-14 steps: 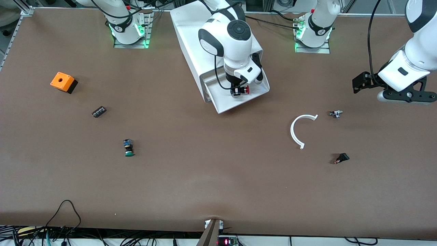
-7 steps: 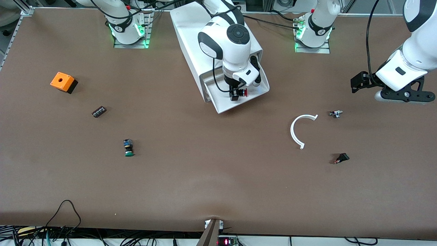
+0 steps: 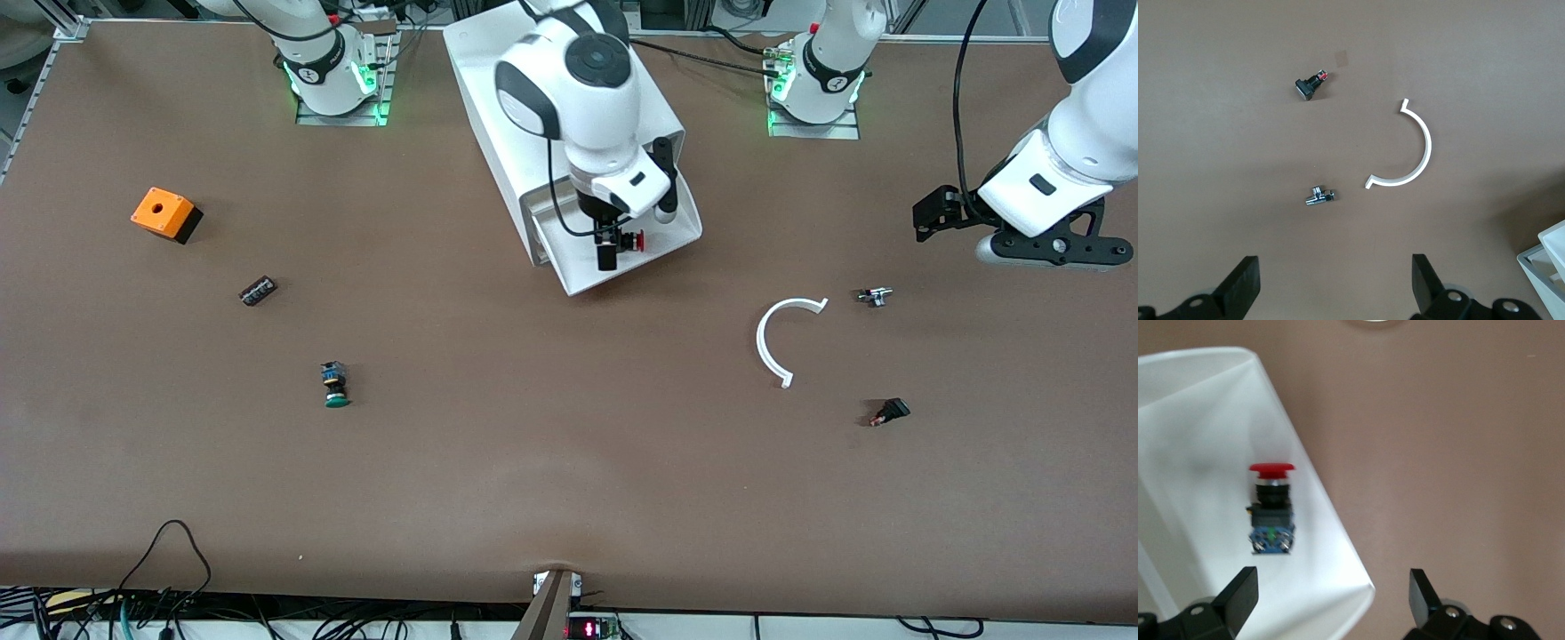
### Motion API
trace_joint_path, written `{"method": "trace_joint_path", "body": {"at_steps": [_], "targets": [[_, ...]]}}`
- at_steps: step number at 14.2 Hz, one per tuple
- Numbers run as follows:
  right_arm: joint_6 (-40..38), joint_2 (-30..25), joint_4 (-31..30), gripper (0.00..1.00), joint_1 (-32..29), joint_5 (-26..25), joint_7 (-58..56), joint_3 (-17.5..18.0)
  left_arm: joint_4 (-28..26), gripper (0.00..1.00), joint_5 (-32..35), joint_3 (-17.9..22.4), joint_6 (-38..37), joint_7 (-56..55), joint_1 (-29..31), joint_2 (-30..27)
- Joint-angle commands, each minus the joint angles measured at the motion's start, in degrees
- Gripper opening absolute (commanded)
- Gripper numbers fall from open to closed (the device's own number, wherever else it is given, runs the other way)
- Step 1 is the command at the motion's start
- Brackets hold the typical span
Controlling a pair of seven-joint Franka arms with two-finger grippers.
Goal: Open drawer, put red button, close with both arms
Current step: 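Open the right gripper and lift away while the left gripper approaches the drawer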
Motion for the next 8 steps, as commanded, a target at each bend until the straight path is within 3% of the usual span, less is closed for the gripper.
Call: {"method": "trace_joint_path", "body": {"at_steps": [1,6,8], "targets": [[-1.59,-3.68,0.73,1.0,-1.69,2.8,1.0,-0.76,0.25,1.0,0.03,-0.37,-1.27,-0.4,-0.12,-0.94],[-1.86,-6.5,1.44,1.0,-3.45,1.49,17.39,-3.83,0.43,1.0,-1.73,-2.91,-1.54,-9.51,-1.17,0.28],[-1.68,-6.59,1.36,1.0,-5.29,1.75,28.02,-4.1,0.51,1.0,-1.91,-6.41,-0.49,-16.88,-1.79,2.47]]}}
